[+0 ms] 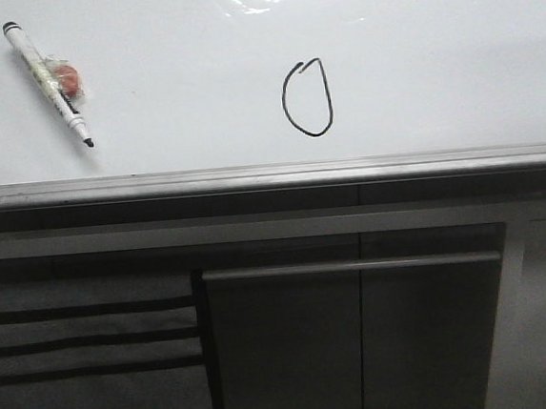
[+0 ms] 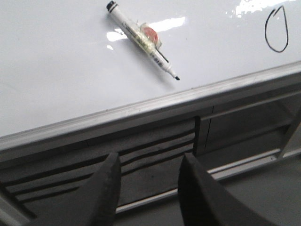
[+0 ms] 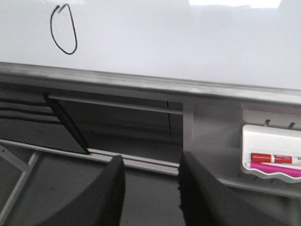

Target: Write number 0 on whiteboard

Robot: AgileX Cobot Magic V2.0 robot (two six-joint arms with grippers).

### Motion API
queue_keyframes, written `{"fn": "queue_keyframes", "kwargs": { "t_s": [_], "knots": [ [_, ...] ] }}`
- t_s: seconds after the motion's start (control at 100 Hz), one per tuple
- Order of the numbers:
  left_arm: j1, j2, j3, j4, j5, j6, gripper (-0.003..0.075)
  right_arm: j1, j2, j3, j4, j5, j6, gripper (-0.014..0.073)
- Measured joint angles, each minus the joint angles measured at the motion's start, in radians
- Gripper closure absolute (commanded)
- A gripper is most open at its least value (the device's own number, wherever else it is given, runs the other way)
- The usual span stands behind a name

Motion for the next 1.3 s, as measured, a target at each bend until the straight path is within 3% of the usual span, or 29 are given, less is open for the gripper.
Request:
{"fn": "queue_keyframes", "kwargs": {
  "t_s": [0.12,0.21,0.41,1.3],
  "knots": [
    [0.000,-0.018,0.038,-0.027,-0.068,0.000,0.0640,0.000,-0.040,0.062,0.001,-0.069,0.002,0.0365],
    [0.000,-0.018,0.056,-0.049,-0.102,-0.002,0.0738,0.000,-0.046,0.098,0.001,-0.105,0.004,0.0433],
    [0.000,-0.018,0.071,-0.058,-0.147,-0.002,0.0741,0.000,-0.046,0.143,0.001,-0.144,0.004,0.0668],
    [0.007,-0.058,0.086,-0.066,-0.181,-0.002,0.0741,0.000,-0.046,0.221,0.001,-0.178,0.004,0.0666]
  ]
}}
